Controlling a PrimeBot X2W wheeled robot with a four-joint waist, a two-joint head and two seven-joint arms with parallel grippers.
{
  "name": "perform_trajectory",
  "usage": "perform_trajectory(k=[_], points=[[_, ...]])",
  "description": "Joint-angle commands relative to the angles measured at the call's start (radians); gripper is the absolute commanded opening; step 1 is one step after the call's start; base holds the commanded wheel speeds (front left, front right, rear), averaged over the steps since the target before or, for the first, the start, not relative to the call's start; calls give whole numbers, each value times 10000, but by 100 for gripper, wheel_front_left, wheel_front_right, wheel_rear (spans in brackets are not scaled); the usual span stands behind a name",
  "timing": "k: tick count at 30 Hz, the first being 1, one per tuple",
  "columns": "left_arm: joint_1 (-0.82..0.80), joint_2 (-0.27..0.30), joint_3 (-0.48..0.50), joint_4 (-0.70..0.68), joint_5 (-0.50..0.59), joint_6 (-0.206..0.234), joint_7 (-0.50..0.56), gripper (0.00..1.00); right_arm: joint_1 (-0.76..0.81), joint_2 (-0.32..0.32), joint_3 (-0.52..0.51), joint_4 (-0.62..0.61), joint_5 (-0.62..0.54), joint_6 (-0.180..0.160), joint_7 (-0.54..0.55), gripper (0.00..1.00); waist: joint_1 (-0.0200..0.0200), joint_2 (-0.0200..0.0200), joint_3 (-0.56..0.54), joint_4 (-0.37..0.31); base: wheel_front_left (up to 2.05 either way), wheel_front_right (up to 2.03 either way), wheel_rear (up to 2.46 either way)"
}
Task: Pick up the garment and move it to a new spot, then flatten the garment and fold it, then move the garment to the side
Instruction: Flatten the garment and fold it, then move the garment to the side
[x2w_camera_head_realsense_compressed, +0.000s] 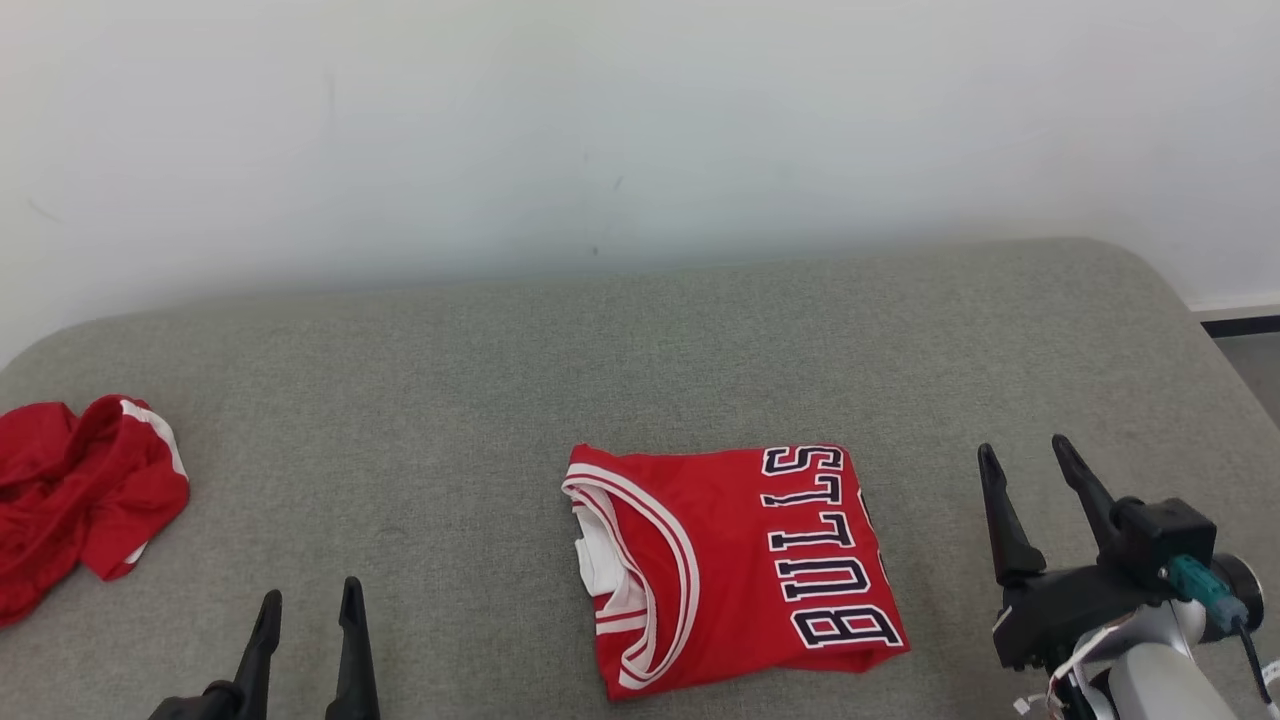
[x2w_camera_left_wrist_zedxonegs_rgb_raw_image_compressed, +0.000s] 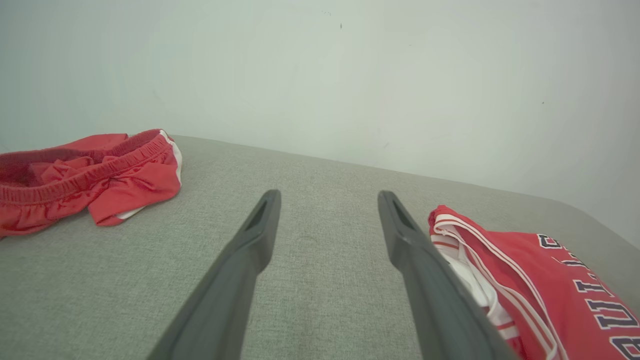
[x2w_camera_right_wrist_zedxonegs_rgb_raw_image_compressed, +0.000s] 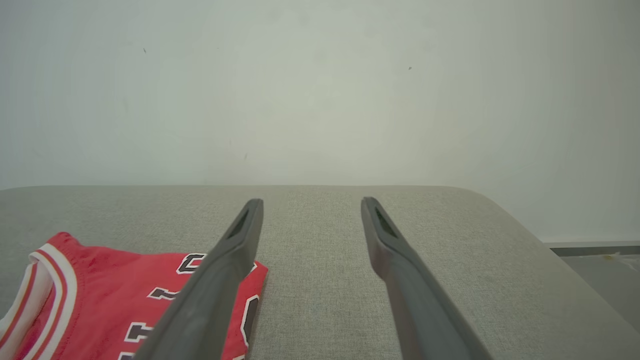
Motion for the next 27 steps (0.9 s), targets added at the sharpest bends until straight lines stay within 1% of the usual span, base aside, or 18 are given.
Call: perform_trajectory(k=[1,5,14,27], points=[[165,4,0,31,30,-9,4,100,505,136,-224,-422,-273,-25,-33,100,1,0,-88,-120,0,0,0],[264,4,24,32,102,-25,4,100,1328,385,-616,-1122,-641,-25,-35,100,1,0,-178,-162,0,0,0],[452,3,76,41,194,-25,3,100,2172,533,-674,-1658,-752,-25,-34,100,1,0,-342,-137,0,0,0],[637,4,-45,82,233,80,3,100,2309,515,-561,-1898,-528,-25,-26,100,1,0,-340,-169,0,0,0]])
